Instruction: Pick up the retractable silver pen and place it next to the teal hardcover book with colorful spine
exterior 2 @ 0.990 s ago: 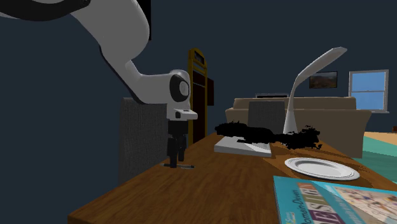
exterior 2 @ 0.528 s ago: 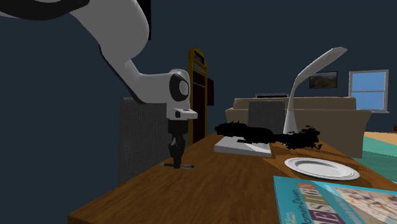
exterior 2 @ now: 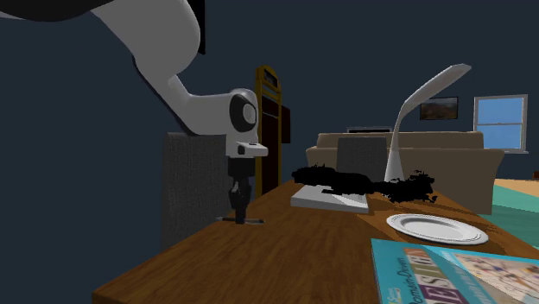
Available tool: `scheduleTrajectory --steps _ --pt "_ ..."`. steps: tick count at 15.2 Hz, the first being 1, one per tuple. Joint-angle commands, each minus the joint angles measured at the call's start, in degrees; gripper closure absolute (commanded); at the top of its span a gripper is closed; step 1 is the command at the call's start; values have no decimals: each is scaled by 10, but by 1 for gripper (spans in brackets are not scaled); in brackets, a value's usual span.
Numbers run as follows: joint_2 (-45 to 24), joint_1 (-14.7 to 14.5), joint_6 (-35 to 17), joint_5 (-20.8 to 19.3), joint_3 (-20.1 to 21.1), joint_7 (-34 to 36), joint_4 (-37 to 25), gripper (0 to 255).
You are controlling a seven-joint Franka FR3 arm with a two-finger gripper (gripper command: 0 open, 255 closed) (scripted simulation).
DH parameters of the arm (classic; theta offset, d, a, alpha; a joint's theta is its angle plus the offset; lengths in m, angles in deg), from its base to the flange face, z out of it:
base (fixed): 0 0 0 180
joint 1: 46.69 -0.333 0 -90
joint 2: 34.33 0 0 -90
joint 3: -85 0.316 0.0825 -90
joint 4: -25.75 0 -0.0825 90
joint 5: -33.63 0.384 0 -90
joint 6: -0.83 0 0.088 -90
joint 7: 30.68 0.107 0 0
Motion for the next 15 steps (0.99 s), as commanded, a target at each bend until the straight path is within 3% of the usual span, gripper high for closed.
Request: scheduleTrajectory --steps 1,15 --pt "4 0 14 3 2 -3 -10 255" --pt "33 -2 105 23 14 -18 -78 255"
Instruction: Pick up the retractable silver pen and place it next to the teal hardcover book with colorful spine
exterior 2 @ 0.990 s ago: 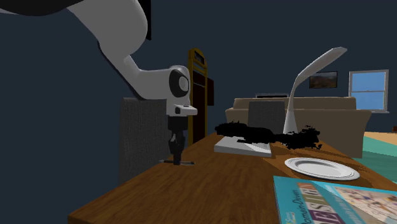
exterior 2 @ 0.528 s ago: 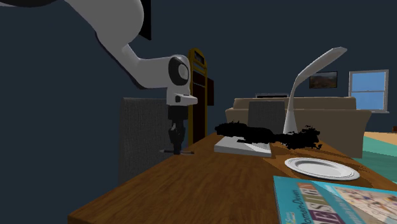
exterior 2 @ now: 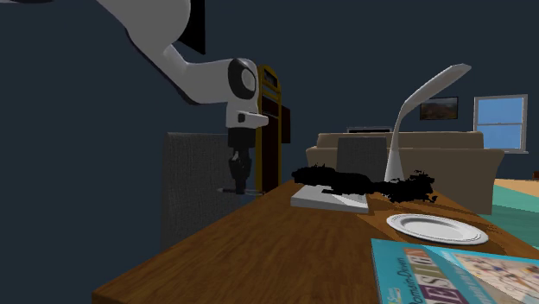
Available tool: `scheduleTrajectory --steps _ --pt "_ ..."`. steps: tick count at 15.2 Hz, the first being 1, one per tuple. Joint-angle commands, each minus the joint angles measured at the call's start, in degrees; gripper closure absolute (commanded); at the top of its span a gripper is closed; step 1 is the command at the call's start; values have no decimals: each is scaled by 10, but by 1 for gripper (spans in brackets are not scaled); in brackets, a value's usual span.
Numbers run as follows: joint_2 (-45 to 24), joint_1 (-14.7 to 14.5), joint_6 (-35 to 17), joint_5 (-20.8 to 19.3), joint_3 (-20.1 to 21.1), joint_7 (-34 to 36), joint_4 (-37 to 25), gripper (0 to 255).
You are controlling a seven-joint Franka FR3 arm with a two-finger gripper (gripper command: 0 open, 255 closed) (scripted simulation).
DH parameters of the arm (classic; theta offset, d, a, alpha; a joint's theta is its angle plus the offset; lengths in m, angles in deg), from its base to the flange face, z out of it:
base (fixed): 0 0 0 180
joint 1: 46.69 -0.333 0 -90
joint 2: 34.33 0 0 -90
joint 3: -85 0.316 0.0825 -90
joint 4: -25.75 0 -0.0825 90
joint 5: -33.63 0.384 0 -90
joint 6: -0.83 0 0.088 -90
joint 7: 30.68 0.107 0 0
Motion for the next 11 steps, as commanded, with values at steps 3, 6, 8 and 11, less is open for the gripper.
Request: scheduleTrajectory --steps 3,6,8,11 --pt "39 34 -11 17 4 -23 45 255" --pt "89 81 -37 40 5 -60 112 255" --pt "120 109 -52 56 3 -88 152 255" --pt "163 148 -71 78 -2 -132 203 255"
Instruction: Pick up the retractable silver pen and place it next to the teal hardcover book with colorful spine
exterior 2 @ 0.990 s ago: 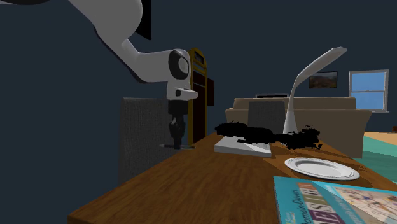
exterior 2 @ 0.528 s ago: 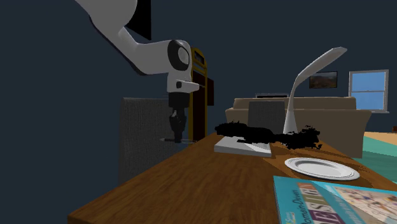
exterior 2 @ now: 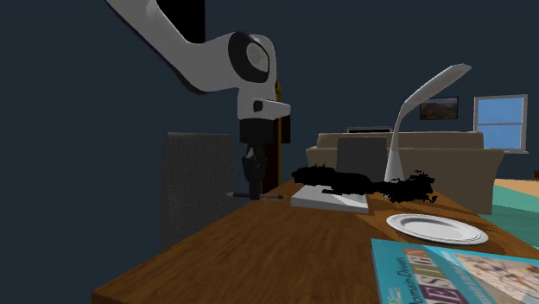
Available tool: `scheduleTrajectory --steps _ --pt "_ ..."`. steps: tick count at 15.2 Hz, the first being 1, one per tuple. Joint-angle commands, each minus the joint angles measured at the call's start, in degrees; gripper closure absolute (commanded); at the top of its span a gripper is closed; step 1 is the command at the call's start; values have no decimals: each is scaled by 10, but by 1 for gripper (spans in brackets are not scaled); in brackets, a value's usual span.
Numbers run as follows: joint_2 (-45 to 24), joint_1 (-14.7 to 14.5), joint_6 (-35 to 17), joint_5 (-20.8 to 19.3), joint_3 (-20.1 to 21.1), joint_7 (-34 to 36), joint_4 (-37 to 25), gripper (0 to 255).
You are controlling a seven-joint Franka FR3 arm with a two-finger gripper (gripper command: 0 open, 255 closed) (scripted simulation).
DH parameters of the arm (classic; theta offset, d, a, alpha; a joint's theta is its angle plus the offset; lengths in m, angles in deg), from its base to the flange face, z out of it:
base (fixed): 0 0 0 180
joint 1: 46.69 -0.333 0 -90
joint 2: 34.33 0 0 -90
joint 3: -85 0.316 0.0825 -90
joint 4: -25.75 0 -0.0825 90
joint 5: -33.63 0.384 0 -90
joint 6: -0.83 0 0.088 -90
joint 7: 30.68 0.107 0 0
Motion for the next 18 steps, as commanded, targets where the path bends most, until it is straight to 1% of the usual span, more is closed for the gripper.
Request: scheduleTrajectory --steps 1,7,14,18 --pt "31 28 -18 16 -5 -33 41 255" --pt "99 88 -44 52 -32 -128 118 255" --pt "152 144 -62 74 -78 -238 175 255" --pt "140 143 -92 68 -78 -232 194 255"
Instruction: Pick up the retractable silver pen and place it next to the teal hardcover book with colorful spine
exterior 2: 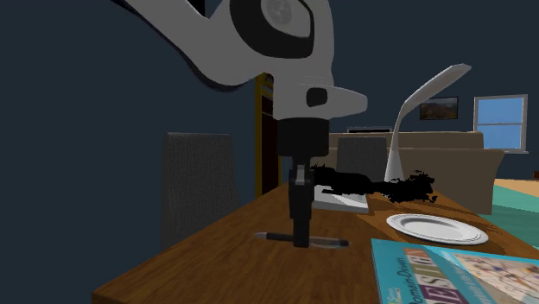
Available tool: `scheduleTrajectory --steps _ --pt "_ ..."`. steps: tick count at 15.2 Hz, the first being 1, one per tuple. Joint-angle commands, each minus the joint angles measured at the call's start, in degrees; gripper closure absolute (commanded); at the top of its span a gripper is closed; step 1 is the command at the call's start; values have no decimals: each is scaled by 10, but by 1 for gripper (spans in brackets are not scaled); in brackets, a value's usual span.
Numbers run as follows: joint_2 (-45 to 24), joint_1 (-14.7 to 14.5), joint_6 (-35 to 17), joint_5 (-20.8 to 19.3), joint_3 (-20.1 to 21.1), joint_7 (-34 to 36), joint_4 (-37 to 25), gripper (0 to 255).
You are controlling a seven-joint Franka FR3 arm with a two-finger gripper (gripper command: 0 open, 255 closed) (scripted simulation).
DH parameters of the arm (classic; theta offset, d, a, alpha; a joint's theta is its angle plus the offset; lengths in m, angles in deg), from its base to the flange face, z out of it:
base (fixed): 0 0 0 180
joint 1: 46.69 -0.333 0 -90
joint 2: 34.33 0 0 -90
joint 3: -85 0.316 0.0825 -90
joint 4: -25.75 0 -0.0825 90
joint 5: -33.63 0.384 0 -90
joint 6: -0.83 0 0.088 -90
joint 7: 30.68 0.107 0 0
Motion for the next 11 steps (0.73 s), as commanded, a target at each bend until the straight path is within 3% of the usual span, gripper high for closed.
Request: scheduleTrajectory --steps 1,11 --pt "-5 0 -15 -3 0 2 10 255" --pt "-45 -3 -86 -28 -2 22 48 255"
